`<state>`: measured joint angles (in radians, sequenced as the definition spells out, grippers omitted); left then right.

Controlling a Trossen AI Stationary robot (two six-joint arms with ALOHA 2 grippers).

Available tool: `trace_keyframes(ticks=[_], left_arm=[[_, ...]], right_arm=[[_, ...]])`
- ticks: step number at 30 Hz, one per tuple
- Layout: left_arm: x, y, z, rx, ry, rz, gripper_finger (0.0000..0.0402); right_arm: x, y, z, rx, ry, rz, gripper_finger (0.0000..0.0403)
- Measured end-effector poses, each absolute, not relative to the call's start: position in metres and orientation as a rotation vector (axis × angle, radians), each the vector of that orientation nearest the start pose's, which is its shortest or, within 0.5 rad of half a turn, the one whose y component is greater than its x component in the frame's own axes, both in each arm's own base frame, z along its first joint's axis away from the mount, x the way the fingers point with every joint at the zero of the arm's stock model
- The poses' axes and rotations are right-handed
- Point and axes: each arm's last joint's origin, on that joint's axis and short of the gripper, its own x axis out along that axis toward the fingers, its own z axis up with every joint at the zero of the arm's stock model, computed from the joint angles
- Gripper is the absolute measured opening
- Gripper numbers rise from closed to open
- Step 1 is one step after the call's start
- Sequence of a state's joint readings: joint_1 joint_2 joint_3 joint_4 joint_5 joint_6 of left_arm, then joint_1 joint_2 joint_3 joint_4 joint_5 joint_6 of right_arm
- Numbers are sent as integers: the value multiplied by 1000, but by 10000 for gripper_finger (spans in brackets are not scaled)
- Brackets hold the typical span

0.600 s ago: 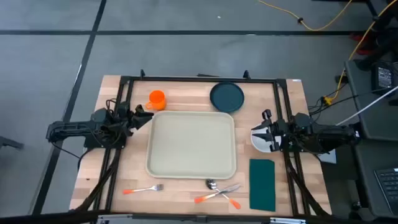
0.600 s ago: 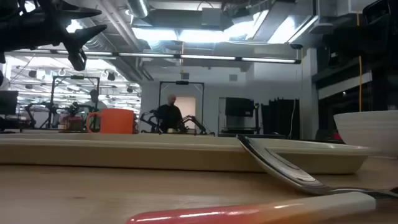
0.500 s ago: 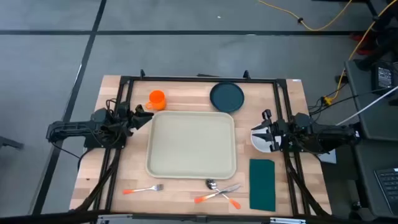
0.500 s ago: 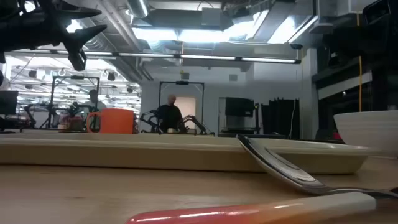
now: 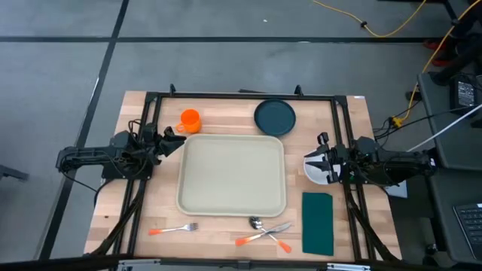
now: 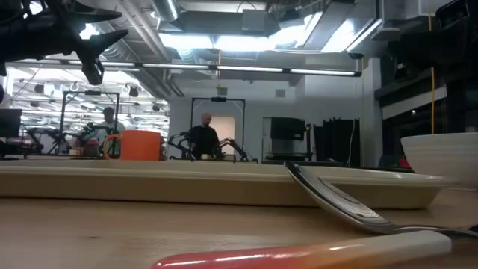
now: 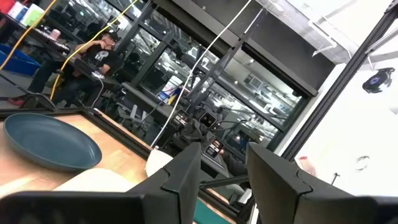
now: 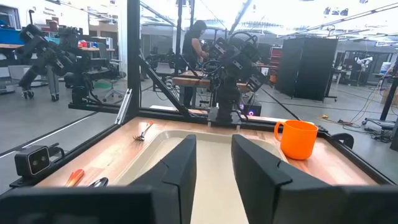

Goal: Set up tray

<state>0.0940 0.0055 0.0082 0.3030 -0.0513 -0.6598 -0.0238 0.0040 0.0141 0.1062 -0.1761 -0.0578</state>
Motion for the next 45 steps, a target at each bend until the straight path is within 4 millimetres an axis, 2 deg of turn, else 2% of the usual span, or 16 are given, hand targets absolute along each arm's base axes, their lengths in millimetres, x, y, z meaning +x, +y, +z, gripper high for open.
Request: trace_keyframes(ticks=[18, 20, 24, 28, 35, 42, 45], left_arm=[[92, 10, 195, -644, -342, 39, 125], [92, 11, 194, -566, -345, 79, 125], [93, 14, 193, -277, -317, 216, 125], [93, 14, 193, -164, -307, 244, 125], [91, 13, 198, -167, -363, 230, 125], [89, 13, 202, -329, -431, 193, 125], [88, 15, 203, -327, -451, 269, 125]], right_arm=[[96, 3, 178, -69, -120, 148, 107], [96, 2, 178, -72, -120, 126, 107], [96, 2, 178, -65, -119, 112, 107], [96, 2, 178, -68, -120, 111, 107], [96, 1, 181, -7, -141, 104, 107], [93, 1, 195, 29, -288, 112, 107], [92, 2, 199, 46, -331, 117, 107]])
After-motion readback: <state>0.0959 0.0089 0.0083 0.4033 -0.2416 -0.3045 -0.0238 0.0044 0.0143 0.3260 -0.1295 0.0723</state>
